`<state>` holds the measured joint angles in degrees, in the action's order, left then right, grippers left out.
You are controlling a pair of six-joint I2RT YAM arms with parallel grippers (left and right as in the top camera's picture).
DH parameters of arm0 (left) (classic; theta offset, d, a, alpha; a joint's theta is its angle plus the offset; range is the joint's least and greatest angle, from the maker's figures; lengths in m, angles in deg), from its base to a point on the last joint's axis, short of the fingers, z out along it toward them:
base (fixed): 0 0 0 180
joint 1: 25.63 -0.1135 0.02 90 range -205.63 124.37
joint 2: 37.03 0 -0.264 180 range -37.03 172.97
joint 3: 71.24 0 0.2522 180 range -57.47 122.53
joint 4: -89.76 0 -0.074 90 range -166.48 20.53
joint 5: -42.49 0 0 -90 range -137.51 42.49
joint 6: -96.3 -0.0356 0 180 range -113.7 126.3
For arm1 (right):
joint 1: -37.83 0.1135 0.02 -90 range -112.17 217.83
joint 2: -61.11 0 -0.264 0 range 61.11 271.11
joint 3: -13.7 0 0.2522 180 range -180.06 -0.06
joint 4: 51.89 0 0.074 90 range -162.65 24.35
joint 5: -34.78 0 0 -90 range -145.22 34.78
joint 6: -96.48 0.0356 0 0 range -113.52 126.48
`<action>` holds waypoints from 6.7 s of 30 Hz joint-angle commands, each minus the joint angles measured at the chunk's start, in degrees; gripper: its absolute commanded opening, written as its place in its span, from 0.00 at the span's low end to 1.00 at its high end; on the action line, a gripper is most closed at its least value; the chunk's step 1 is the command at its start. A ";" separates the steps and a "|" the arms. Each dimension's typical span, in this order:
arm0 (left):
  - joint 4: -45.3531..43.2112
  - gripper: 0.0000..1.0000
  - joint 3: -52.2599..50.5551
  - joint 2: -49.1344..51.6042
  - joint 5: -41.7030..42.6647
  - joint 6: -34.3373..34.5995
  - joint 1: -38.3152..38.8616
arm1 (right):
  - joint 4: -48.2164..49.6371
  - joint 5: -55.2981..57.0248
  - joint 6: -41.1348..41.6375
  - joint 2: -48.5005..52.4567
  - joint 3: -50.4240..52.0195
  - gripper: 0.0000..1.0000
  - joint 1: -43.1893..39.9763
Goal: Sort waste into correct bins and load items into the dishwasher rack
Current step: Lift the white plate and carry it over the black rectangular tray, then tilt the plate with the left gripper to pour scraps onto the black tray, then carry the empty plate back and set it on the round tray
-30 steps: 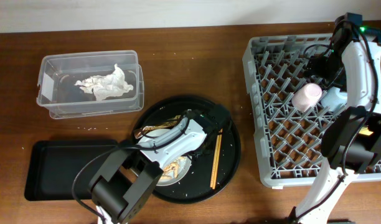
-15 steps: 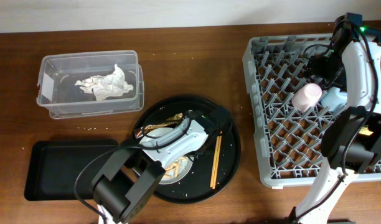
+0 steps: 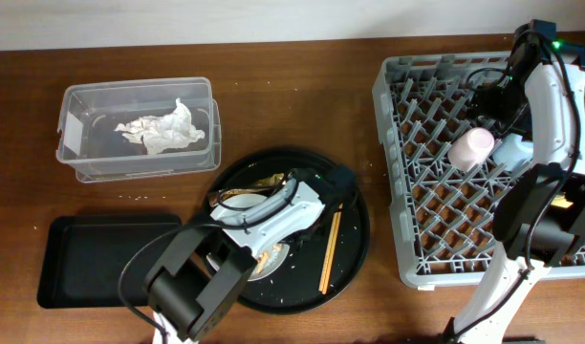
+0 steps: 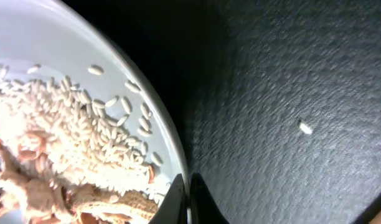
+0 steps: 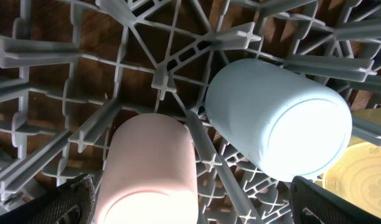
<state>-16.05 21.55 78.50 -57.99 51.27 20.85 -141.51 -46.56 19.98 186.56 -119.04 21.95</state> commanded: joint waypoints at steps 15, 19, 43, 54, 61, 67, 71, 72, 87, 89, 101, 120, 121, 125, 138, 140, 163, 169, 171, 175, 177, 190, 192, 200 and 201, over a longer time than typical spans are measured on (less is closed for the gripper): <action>19.04 0.02 8.26 -6.47 -2.51 4.70 0.00 | 0.02 0.09 0.46 0.28 -0.22 0.98 0.04; 20.04 0.02 8.26 -9.94 -2.93 4.66 -0.28 | 0.02 0.09 0.46 0.28 -0.22 0.98 0.07; 17.16 0.01 3.78 -19.23 -4.48 2.91 -32.76 | 0.02 0.09 0.46 0.28 -0.22 0.98 0.04; 10.49 0.02 0.98 -19.26 -1.66 2.89 -42.58 | 0.02 0.09 0.46 0.28 -0.22 0.98 0.07; 7.19 0.01 0.81 -19.26 5.51 -1.86 -48.72 | 0.02 0.09 0.46 0.28 -0.22 0.98 0.07; 7.06 0.02 0.81 -19.26 7.80 -6.27 -53.96 | 0.02 0.09 0.46 0.28 -0.22 0.98 0.07; 5.55 0.02 0.81 -19.26 13.51 -10.82 -56.78 | 0.02 0.09 0.46 0.28 -0.22 0.98 0.04; 5.29 0.01 0.81 -19.26 14.40 -11.37 -57.22 | 0.02 0.09 0.46 0.28 -0.22 0.98 0.04; 5.88 0.02 0.81 -22.75 29.18 -21.20 -67.32 | 0.02 0.09 0.46 0.28 -0.22 0.98 0.04; 6.49 0.01 0.81 -24.22 29.20 -21.55 -68.39 | 0.02 0.09 0.46 0.28 -0.22 0.98 0.07; 7.37 0.01 0.55 -26.51 38.80 -25.38 -73.70 | 0.02 0.09 0.46 0.28 -0.22 0.98 0.04; 6.16 0.01 -6.73 -26.51 51.98 -32.65 -84.28 | 0.02 0.09 0.46 0.28 -0.22 0.98 0.09; 5.01 0.01 -7.98 -26.51 55.89 -34.42 -85.07 | 0.02 0.09 0.46 0.28 -0.22 0.98 0.09; 4.76 0.01 -8.72 -26.53 61.81 -37.27 -87.27 | 0.02 0.09 0.46 0.28 -0.22 0.98 0.09; 11.37 0.01 -8.72 -26.53 74.23 -46.69 -91.10 | 0.02 0.09 0.46 0.28 -0.22 0.98 0.09; 7.45 0.02 -8.72 -26.51 72.59 -47.52 -93.02 | 0.04 0.09 0.46 0.28 -0.22 0.98 0.09; 24.50 0.01 -8.72 -26.56 80.28 -56.63 -100.65 | 0.02 0.09 0.46 0.28 -0.22 0.98 0.09; 26.77 0.02 -8.70 -27.04 84.00 -62.53 -100.65 | 0.02 0.09 0.46 0.28 -0.22 0.98 0.09; 22.60 0.01 -8.70 -27.28 84.00 -62.77 -100.65 | 0.02 0.09 0.46 0.28 -0.22 0.98 0.09; 30.23 0.01 -8.70 -27.43 84.32 -62.69 -100.65 | 0.02 0.09 0.46 0.28 -0.22 0.98 0.09; 33.99 0.01 -8.70 -27.52 83.08 -62.75 -100.65 | 0.02 0.09 0.46 0.28 -0.22 0.98 0.09; 36.33 0.01 -8.59 -38.64 83.84 -65.85 -94.49 | 0.02 0.09 0.46 0.28 -0.22 0.98 0.09; 36.15 0.01 -8.59 -41.75 83.82 -65.85 -90.97 | 0.02 0.09 0.46 0.28 -0.22 0.98 0.09; 23.85 0.01 -8.59 -51.89 79.12 -53.83 -71.19 | 0.02 0.09 0.46 0.28 -0.22 0.98 0.09; 21.42 0.01 -8.59 -52.37 77.81 -50.60 -69.11 | 0.02 0.09 0.46 0.28 -0.22 0.98 0.09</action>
<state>10.18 12.70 28.01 22.31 -8.99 -54.19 -141.51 -46.58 20.00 186.56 -119.04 21.95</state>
